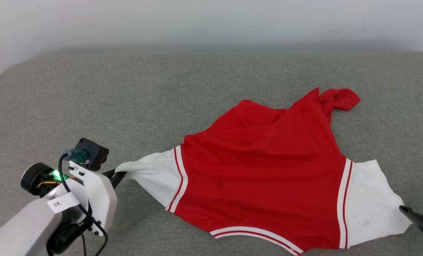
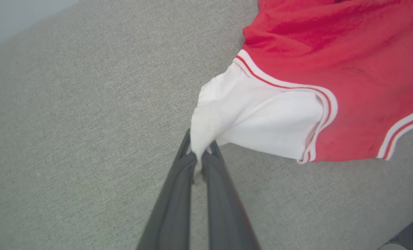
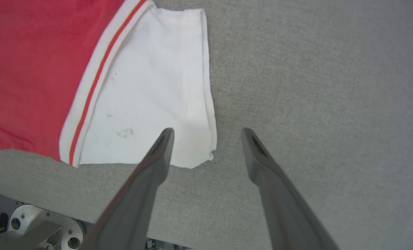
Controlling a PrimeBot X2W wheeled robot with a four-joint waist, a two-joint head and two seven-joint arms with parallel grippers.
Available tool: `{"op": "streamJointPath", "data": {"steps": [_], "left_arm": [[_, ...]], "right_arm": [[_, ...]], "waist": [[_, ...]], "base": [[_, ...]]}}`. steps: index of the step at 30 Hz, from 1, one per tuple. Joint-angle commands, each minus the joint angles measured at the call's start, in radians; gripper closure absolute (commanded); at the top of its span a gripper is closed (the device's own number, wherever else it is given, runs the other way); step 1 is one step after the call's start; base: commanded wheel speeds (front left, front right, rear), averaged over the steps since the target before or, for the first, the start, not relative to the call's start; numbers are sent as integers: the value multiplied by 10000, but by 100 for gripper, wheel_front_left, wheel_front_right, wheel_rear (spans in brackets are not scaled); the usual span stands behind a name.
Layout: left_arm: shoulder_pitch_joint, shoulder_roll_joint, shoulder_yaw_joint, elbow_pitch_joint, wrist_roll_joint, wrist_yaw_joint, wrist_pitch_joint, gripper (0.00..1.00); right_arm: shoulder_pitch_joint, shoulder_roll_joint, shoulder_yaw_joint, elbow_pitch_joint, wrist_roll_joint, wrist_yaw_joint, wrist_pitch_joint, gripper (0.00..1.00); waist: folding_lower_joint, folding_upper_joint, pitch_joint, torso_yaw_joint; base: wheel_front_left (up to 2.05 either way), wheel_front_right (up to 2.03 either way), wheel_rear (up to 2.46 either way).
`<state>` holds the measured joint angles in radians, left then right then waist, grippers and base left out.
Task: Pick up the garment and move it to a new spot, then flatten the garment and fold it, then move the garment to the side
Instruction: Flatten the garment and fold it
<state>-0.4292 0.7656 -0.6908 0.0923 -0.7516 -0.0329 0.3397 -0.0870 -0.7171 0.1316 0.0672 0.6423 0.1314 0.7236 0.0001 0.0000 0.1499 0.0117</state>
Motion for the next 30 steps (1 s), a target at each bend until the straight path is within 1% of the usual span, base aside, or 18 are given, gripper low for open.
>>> {"op": "streamJointPath", "data": {"steps": [1,4,7,11,12,15,17,21,22,23,24,26,27,30], "left_arm": [[83,-87,-24,-88,50,76,-41,100],[-33,-121,-77,-275,160,136,-52,100],[-178,-199,-128,-412,246,152,-45,100],[-292,-251,-156,-473,274,115,-77,100],[-292,-251,-156,-473,274,115,-77,100],[-320,-263,-179,-453,300,92,-95,100],[-354,-298,-190,-434,293,79,-115,100],[-311,-319,-181,-358,252,74,-222,100],[-271,-317,-179,-328,231,74,-266,100],[-223,-318,-169,-308,200,69,-305,100],[-120,-308,-147,-260,168,76,-383,100],[-68,-309,-74,-276,110,109,-535,100],[-68,-309,-74,-276,110,109,-535,100],[44,-281,49,-367,25,151,-779,100]], "right_arm": [[-244,-13,126,219,-33,-15,81,0],[-565,194,383,890,86,-15,157,0],[-923,359,632,1576,41,-15,-8,0],[-1203,539,1223,2466,-12,-14,-235,0],[-1203,539,1223,2466,-12,-14,-235,0],[-1239,750,1676,3268,-5,-15,-444,0],[-1152,869,2167,3762,75,-15,-523,0],[-1086,940,2881,4314,447,-10,-831,0],[-1124,871,3015,4362,519,-10,-967,37],[-1191,773,3092,4330,537,-10,-1196,78],[-1354,537,3197,4200,656,-10,-1605,100],[-1518,281,3149,3956,799,-12,-2069,100],[-1518,281,3149,3956,799,-12,-2069,100],[-1612,-178,2996,3553,954,-20,-2636,100]], "waist": [[-1,0,82,81],[-1,0,203,207],[-1,0,356,342],[-1,0,533,451],[-1,0,533,451],[-1,0,610,499],[-1,0,644,526],[-1,0,617,492],[-1,0,587,472],[-1,0,550,447],[-1,0,447,395],[-1,0,335,348],[-1,0,335,348],[-1,0,131,286]], "base": [[0,0,0],[0,0,0],[0,0,0],[0,0,0],[0,0,0],[0,0,0],[0,0,0],[0,0,0],[0,0,0],[0,0,0],[0,0,0],[0,0,0],[0,0,0],[0,0,0]]}}
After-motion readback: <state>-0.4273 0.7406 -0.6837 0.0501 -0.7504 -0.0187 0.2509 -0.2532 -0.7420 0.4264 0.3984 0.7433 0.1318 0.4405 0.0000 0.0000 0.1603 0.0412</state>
